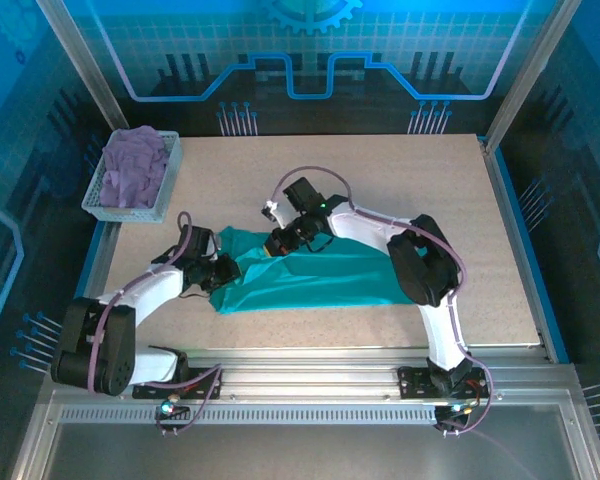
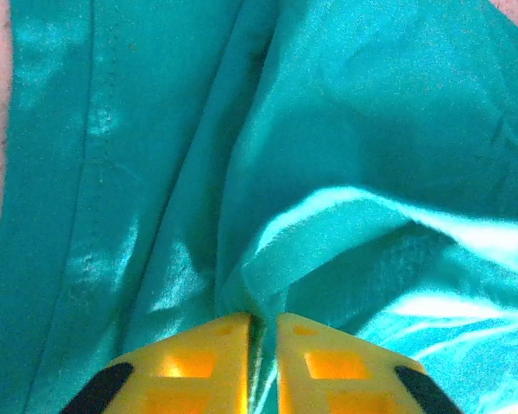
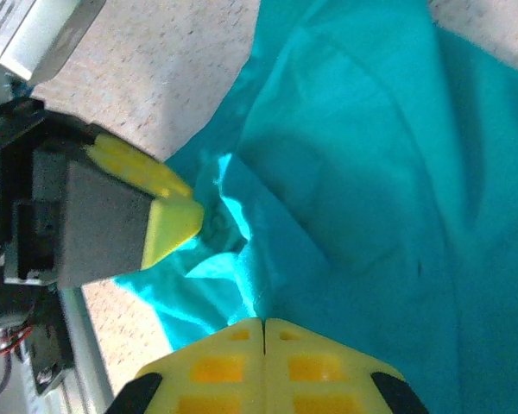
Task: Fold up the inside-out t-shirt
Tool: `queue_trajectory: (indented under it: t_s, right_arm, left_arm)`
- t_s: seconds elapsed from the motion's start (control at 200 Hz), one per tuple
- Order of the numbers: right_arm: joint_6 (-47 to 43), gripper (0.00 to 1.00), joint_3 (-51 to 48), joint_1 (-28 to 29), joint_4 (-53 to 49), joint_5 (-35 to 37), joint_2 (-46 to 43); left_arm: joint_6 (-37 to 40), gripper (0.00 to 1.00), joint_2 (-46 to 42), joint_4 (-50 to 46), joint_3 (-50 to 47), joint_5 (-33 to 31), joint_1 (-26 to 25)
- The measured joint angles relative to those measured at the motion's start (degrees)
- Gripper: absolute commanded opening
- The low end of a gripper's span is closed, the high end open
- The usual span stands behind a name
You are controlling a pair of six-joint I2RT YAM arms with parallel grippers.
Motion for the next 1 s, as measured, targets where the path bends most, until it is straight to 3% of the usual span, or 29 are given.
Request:
queue_trajectory:
  t_s: [0.185,0.425,0.55,0.65,0.8,1.0]
  right_arm:
    - [-2.7,0.18,-7.3,0.2,0.7,-2.8,-3.6]
    - [-8.9,0.31,-11.4,0.4,-2.8,-3.7,-6.2]
    - [-9.4,0.32,-11.9,0.4,-1.2,-3.8,-9.6]
    - [-7.1,0.26,-10.8,0.9,1.5,-2.3,-9.9]
    - [-2.1,0.16,-7.6,3.4,4.3,2.0,-5.4]
    - [3.5,0.15,-9.3,4.4,5.6,5.3,0.9]
  left_arm:
    - [0.1,0.42,-6.7,-4.7,-1.6,-1.2,0.0]
    - [-0.5,0.53,-15.8,-6.7,-1.5,-3.2,-0.3]
    - [-1.1,0.52,-13.8,-5.0,-0.4,-3.1,-2.8]
    - [-1.4,0.46,-7.8,-2.5,2.7,-2.4,-4.3]
    - [-2.3,0.38,2.5,2.1,5.2,-1.6,-4.5]
    - [-2.8,0.38,6.3,3.1,2.5,-2.6,-4.4]
